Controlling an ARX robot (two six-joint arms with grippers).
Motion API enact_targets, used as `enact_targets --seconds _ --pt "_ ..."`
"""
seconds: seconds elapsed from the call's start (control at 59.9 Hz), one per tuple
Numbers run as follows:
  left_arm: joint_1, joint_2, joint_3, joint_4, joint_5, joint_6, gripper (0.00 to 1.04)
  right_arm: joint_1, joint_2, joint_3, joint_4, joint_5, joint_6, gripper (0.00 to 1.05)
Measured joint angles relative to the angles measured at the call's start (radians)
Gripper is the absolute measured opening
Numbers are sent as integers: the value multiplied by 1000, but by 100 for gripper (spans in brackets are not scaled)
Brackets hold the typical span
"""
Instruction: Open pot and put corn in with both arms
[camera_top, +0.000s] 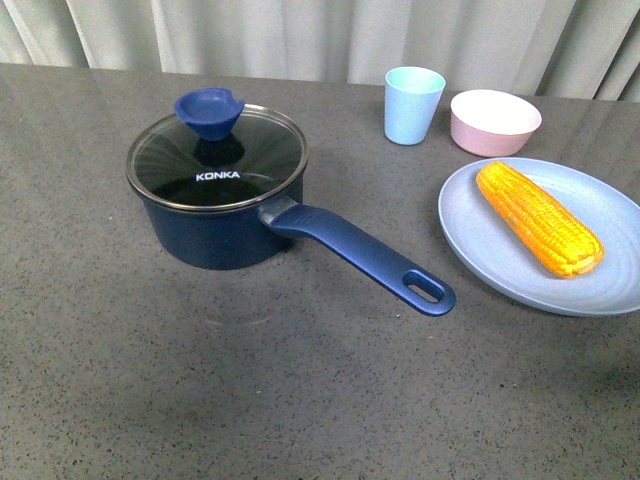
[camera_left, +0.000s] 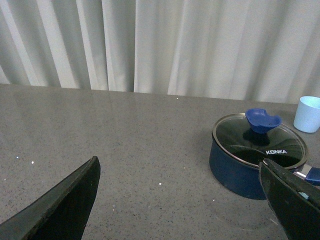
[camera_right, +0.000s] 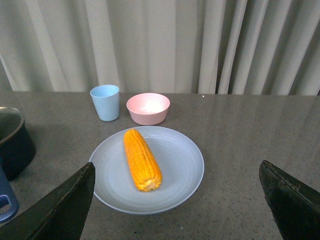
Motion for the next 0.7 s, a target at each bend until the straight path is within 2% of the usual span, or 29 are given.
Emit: enact_targets --seconds 0.701 --pt "0 0 0 0 0 0 96 0 0 0 0 0 0 96"
